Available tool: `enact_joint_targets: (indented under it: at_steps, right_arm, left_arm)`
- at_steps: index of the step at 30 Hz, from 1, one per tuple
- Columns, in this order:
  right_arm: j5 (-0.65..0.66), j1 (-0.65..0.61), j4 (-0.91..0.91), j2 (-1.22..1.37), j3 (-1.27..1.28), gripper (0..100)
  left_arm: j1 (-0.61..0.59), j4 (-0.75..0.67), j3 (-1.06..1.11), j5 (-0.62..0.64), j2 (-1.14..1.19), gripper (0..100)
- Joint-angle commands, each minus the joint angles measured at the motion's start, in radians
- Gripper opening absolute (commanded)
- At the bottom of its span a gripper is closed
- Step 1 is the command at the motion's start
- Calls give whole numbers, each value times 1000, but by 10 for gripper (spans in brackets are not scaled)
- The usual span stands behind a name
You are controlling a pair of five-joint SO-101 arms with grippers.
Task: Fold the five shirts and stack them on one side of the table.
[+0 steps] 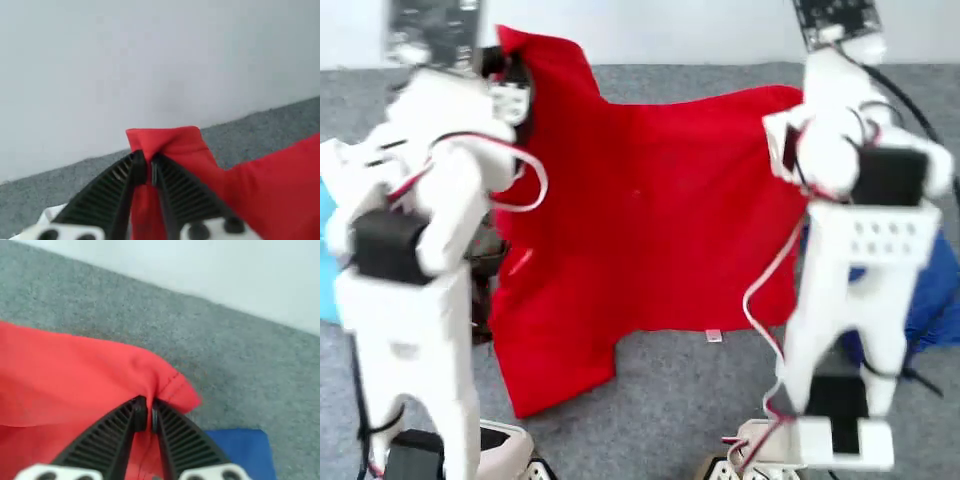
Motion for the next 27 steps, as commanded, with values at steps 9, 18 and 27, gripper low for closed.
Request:
enact_joint_targets:
  at_steps: [9,18,27]
  right_arm:
    - [5,-8,-440,556,-5,9]
    - [9,-10,-613,627,-5,9]
    - [8,-10,-685,765,-147,9]
  left_arm:
    - [-112,-655,414,-6,264,13]
    - [-118,-626,-15,-5,666,13]
    - [-135,-381,-438,-6,914,13]
